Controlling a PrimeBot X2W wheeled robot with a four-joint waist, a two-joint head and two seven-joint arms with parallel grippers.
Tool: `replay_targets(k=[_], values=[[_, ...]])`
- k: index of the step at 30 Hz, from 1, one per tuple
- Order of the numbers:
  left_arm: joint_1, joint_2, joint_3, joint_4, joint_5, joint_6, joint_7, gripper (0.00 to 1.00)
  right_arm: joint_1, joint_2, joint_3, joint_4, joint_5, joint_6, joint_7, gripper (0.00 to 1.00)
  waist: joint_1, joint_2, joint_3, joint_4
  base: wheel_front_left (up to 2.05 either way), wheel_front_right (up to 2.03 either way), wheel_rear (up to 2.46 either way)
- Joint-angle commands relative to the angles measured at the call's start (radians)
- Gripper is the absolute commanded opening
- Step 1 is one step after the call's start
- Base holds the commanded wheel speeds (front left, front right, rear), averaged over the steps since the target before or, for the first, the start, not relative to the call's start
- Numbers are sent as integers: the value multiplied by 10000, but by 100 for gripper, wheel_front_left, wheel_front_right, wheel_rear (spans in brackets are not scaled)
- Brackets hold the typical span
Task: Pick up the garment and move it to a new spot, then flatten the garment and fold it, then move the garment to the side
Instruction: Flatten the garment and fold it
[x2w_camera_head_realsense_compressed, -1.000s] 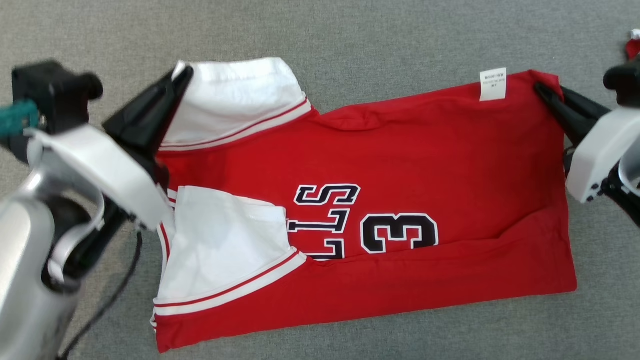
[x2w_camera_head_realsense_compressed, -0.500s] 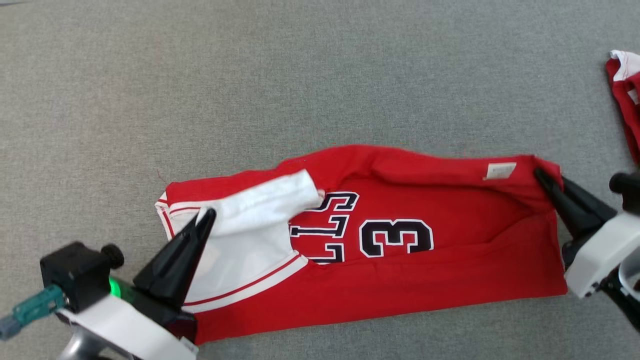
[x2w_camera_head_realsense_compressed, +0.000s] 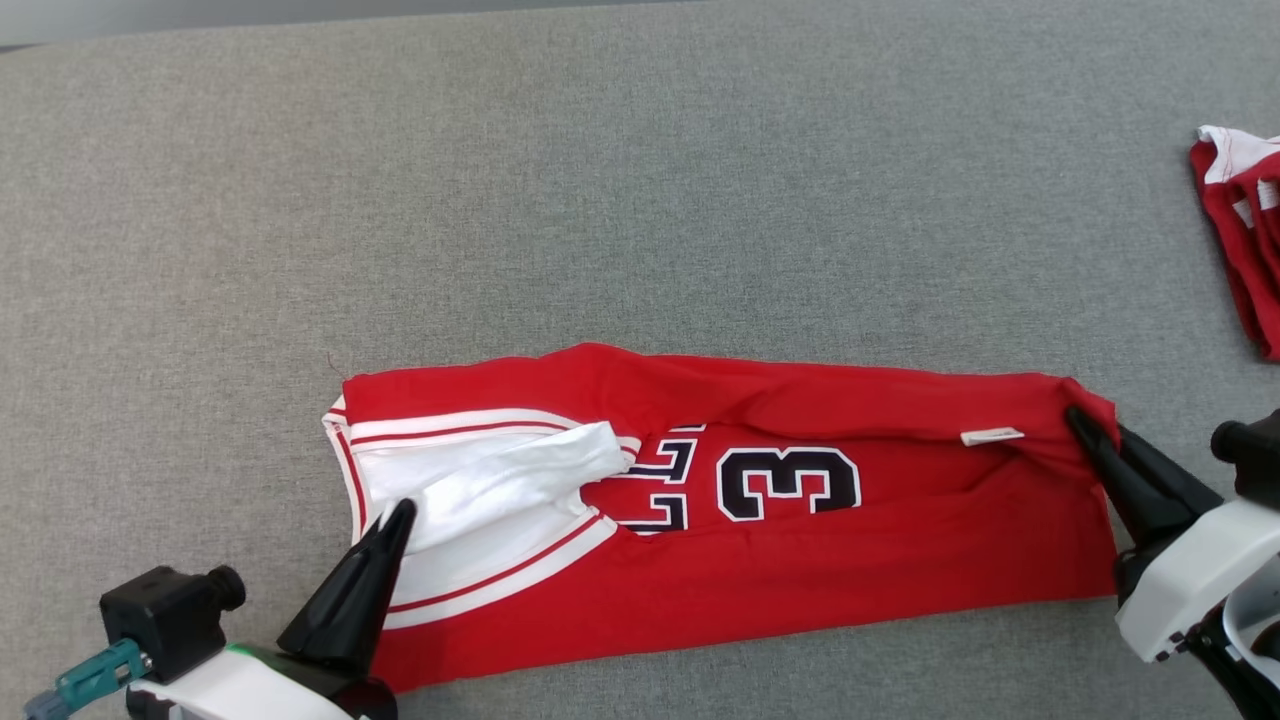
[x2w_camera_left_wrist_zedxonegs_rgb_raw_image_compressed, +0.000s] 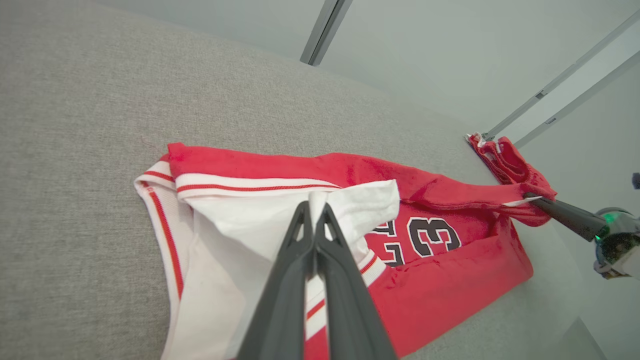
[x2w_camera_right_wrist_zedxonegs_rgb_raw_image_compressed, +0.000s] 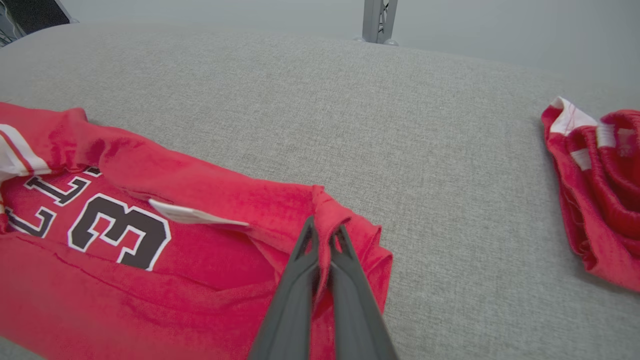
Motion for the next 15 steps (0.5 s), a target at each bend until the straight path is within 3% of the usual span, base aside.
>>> replay_targets(k=[1, 2, 5, 6, 7, 8, 15], values=[[126, 13, 115, 240, -112, -103, -137, 0, 174, 75, -35, -16, -85, -2, -107, 0, 0, 0, -69, -15, 0, 0, 0], [168, -20, 127, 419, -194, -176, -207, 0, 234, 106, -55, -17, -123, -2, -136, 0, 0, 0, -108, -22, 0, 0, 0], [312, -106, 216, 926, -407, -341, -439, 0, 424, 266, -137, 18, -205, -2, -300, 61, 0, 0, -208, -43, 0, 0, 0], [350, -165, 234, 1040, -461, -415, -538, 19, 492, 351, -196, 45, -181, -2, -396, 99, 0, 0, -237, -50, 0, 0, 0], [402, -190, 239, 1142, -481, -497, -629, 47, 550, 404, -235, 56, -197, -2, -494, 100, 0, 0, -264, -54, 0, 0, 0], [455, -215, 215, 1198, -533, -625, -730, 100, 619, 456, -265, 73, -201, -2, -573, 100, 0, 0, -292, -59, 0, 0, 0], [992, -231, -26, 1227, -905, -1209, -956, 100, 1249, 762, -720, 141, -115, -2, -1118, 100, 0, 0, -479, -29, 0, 0, 0]])
